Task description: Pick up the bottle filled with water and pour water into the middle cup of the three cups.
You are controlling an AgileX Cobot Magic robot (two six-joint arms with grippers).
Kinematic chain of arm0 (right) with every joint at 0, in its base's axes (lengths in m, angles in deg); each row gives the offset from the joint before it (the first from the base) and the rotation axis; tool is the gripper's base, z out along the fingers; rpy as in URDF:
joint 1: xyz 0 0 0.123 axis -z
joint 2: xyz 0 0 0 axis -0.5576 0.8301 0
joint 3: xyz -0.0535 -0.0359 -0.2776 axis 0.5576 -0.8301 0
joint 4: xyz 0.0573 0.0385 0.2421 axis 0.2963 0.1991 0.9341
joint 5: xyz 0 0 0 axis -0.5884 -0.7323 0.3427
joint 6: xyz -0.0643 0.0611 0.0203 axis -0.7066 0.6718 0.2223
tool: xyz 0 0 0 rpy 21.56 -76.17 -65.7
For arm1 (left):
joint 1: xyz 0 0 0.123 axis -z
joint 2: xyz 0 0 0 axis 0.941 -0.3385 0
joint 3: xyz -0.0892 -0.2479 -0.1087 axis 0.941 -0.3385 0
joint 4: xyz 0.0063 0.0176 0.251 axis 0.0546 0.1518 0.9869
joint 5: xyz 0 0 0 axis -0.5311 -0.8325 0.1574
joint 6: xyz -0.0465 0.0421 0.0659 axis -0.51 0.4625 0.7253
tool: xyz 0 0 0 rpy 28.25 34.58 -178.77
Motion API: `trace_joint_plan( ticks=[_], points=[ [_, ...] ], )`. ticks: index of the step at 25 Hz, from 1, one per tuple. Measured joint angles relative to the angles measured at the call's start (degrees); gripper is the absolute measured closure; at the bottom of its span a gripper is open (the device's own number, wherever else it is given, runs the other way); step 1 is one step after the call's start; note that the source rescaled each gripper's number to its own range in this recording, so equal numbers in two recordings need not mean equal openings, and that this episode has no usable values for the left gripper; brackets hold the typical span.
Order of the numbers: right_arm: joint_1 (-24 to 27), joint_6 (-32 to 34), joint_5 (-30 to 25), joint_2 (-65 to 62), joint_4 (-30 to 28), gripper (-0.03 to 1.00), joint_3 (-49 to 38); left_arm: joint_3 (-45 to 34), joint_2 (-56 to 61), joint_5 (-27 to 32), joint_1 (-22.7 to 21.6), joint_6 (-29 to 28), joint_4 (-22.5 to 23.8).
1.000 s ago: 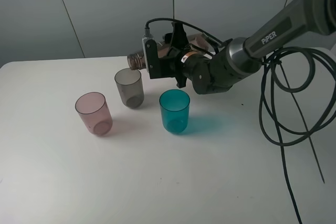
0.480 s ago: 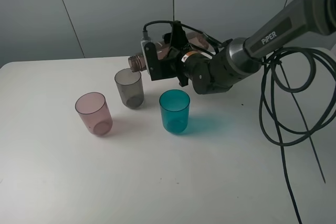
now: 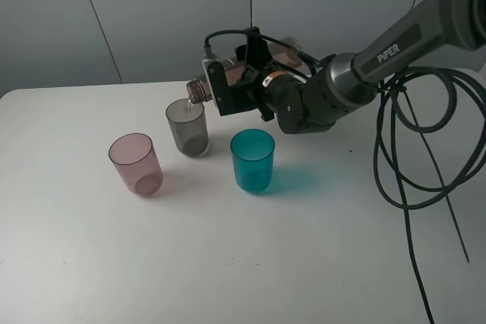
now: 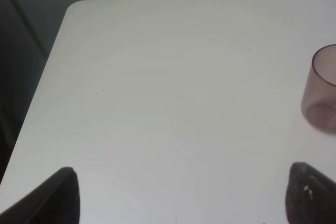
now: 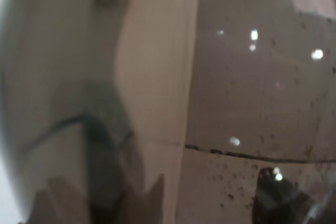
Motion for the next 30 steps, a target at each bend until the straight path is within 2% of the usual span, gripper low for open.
trace_joint_plan(
  ticks=[30],
  points=[
    [0.0, -10.0, 0.8, 0.0, 0.0, 0.97, 1.7, 0.0, 0.0, 0.0, 0.0, 0.0, 0.0]
  ],
)
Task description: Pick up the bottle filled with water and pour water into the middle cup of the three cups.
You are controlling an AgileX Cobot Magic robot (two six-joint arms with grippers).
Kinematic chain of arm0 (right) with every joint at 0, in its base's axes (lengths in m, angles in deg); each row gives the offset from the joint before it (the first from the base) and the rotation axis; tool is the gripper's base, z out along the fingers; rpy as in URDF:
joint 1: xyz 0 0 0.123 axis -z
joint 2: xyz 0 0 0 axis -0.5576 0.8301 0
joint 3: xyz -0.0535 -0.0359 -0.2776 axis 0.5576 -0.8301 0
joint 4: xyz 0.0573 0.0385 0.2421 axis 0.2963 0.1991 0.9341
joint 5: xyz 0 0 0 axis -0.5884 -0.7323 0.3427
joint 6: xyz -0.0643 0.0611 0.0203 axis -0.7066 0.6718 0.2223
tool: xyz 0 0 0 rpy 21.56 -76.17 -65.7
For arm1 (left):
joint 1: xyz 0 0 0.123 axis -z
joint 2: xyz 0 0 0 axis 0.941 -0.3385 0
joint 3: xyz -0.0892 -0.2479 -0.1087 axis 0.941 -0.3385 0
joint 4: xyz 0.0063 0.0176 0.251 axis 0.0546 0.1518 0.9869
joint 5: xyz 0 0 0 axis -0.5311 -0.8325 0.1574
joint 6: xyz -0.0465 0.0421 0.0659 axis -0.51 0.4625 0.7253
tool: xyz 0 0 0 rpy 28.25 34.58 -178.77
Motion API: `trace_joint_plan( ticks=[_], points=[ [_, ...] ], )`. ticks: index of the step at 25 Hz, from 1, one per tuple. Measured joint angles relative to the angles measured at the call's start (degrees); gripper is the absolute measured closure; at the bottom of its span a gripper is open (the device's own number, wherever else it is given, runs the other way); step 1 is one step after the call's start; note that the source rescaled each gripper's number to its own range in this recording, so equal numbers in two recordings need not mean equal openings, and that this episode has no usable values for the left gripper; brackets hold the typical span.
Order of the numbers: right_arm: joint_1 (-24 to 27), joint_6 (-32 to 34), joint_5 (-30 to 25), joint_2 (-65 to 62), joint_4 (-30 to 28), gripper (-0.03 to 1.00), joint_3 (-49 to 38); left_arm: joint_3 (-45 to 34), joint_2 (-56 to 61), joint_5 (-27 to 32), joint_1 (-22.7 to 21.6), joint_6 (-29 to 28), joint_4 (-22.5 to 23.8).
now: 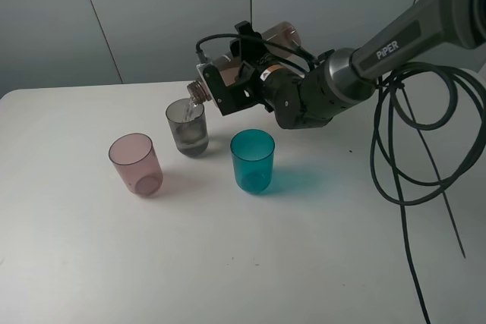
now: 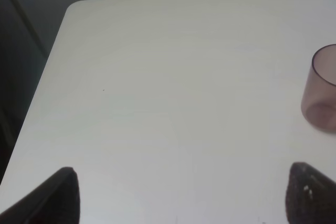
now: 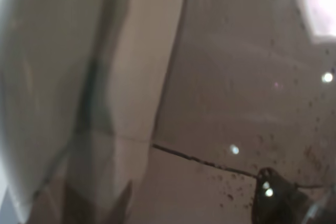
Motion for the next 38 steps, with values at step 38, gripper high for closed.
trace_joint_plan(
  ticks=[38],
  points=[
    [0.0, -2.4, 3.5, 0.0, -12.4, 0.97, 2.2, 0.0, 0.0, 0.0, 0.0, 0.0, 0.0]
  ],
)
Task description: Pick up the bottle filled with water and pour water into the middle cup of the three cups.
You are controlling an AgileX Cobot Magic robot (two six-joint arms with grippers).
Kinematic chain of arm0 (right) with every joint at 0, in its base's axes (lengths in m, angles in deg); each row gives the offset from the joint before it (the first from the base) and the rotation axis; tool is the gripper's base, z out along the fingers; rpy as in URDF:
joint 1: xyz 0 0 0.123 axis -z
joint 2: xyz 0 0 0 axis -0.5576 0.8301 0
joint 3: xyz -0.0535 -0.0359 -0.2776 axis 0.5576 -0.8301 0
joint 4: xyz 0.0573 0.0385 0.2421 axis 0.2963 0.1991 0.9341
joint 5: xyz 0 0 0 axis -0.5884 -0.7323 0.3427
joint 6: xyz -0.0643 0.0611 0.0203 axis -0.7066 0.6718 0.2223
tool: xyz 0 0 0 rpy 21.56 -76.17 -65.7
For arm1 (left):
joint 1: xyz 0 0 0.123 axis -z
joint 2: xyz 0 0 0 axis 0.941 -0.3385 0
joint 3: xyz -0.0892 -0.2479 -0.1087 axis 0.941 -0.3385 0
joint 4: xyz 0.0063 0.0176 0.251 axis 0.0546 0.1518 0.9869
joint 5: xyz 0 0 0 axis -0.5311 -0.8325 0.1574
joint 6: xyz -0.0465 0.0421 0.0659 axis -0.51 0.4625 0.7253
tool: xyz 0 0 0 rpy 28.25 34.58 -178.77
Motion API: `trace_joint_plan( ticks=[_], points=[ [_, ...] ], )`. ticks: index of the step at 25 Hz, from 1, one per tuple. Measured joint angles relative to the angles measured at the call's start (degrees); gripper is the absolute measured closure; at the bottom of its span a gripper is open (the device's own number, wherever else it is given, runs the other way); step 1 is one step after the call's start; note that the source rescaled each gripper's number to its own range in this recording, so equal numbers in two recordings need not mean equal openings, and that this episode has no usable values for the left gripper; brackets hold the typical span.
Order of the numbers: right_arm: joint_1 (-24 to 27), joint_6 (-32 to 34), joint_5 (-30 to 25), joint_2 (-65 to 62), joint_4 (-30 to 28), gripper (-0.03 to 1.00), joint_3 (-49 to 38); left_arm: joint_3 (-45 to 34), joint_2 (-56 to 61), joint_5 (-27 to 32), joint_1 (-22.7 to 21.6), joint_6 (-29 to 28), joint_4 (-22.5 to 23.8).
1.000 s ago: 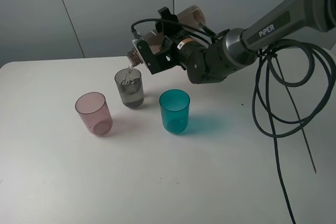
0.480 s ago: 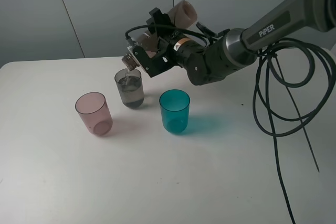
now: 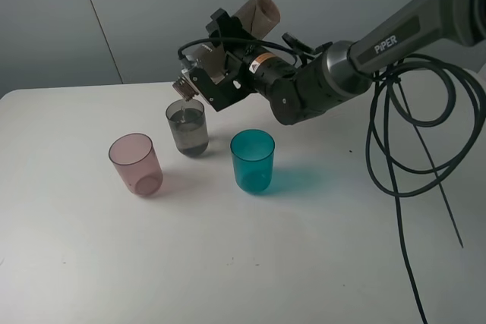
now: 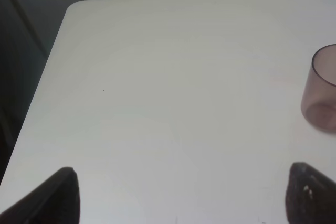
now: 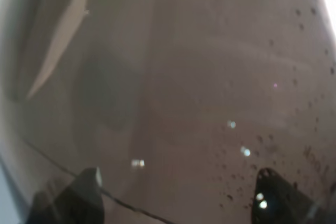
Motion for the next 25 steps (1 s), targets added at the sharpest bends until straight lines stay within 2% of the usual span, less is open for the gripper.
trace_joint_plan(
  ticks=[9, 12, 13, 16, 21, 25],
  points=[
    [0.0, 0.0, 0.0, 0.0, 0.0, 0.97, 0.0, 0.0, 0.0, 0.0, 0.0, 0.0, 0.0],
    [0.0, 0.7, -2.0, 0.0, 1.3, 0.97, 0.0, 0.0, 0.0, 0.0, 0.0, 0.1, 0.0],
    [0.0, 2.7, -3.3, 0.0, 2.0, 0.97, 0.0, 0.0, 0.0, 0.0, 0.0, 0.1, 0.0],
    [0.0, 13.1, -6.7, 0.0, 4.6, 0.97, 0.0, 0.0, 0.0, 0.0, 0.0, 0.1, 0.0],
    [0.0, 36.5, -13.3, -3.1, 7.0, 0.97, 0.0, 0.0, 0.0, 0.0, 0.0, 0.2, 0.0],
    [0.3, 52.0, -14.1, -7.0, 7.5, 0.97, -1.3, 0.0, 0.0, 0.0, 0.0, 0.2, 0.0]
  ],
)
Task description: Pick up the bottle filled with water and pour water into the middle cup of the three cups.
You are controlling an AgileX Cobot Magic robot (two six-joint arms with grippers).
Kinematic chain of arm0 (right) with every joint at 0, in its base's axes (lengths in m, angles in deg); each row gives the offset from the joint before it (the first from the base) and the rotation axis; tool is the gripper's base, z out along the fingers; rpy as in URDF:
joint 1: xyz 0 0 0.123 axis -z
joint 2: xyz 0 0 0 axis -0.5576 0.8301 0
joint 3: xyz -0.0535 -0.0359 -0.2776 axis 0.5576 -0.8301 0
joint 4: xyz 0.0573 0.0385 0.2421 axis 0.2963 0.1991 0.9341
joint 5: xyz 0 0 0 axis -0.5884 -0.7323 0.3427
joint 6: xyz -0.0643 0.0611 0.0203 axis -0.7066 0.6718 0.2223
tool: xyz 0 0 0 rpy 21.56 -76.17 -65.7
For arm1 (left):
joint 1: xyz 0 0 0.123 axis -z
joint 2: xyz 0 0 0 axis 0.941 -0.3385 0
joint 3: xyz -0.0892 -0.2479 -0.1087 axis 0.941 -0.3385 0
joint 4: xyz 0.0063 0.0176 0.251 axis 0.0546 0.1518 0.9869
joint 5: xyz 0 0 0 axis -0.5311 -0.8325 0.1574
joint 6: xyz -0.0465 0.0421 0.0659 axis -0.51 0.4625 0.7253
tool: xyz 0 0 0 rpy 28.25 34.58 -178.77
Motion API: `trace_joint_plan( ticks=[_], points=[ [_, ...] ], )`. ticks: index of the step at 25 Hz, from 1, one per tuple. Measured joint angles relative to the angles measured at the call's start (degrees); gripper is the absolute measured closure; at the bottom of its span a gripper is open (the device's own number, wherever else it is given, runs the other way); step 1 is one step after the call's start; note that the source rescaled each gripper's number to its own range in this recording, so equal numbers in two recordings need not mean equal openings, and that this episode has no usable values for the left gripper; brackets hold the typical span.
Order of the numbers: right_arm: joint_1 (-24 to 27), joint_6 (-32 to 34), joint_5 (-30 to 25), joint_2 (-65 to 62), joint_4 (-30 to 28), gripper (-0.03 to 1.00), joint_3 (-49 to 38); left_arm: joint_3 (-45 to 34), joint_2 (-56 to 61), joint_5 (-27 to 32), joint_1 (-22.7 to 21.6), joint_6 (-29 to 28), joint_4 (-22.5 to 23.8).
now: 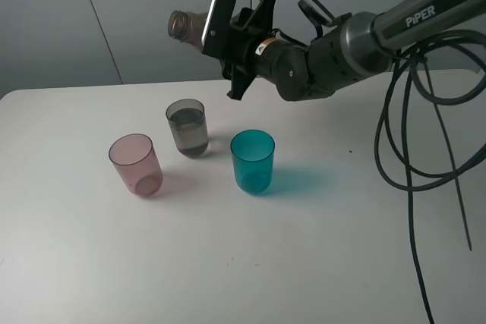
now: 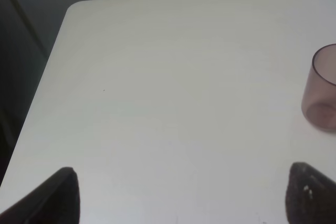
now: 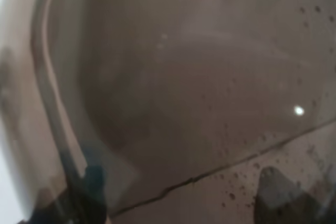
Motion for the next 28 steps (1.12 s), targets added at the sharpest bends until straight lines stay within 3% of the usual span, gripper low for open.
trace_joint_plan(
  ticks=[3, 7, 13, 15, 17, 23, 28],
  points=[
    [1.2, 9.4, -0.1, -3.1, -2.4, 0.97, -4.0, 0.0, 0.0, 0.0, 0.0, 0.0, 0.0],
    [4.7, 24.2, 0.8, -7.7, -9.9, 0.97, -10.3, 0.0, 0.0, 0.0, 0.0, -0.1, 0.0],
    [15.2, 61.1, 8.3, -10.4, -26.6, 0.97, -18.5, 0.0, 0.0, 0.0, 0.0, -0.1, 0.0],
    [18.9, 68.2, 7.8, -10.4, -30.7, 0.97, -19.1, 0.0, 0.0, 0.0, 0.0, -0.1, 0.0],
    [21.7, 71.4, 8.0, -10.1, -32.8, 0.97, -19.4, 0.0, 0.0, 0.0, 0.0, -0.1, 0.0],
    [28.1, 73.0, 12.9, -5.3, -34.0, 0.97, -19.4, 0.0, 0.0, 0.0, 0.0, -0.1, 0.0],
    [30.4, 72.9, 23.1, 0.9, -31.4, 0.97, -19.4, 0.0, 0.0, 0.0, 0.0, -0.1, 0.0]
  ],
)
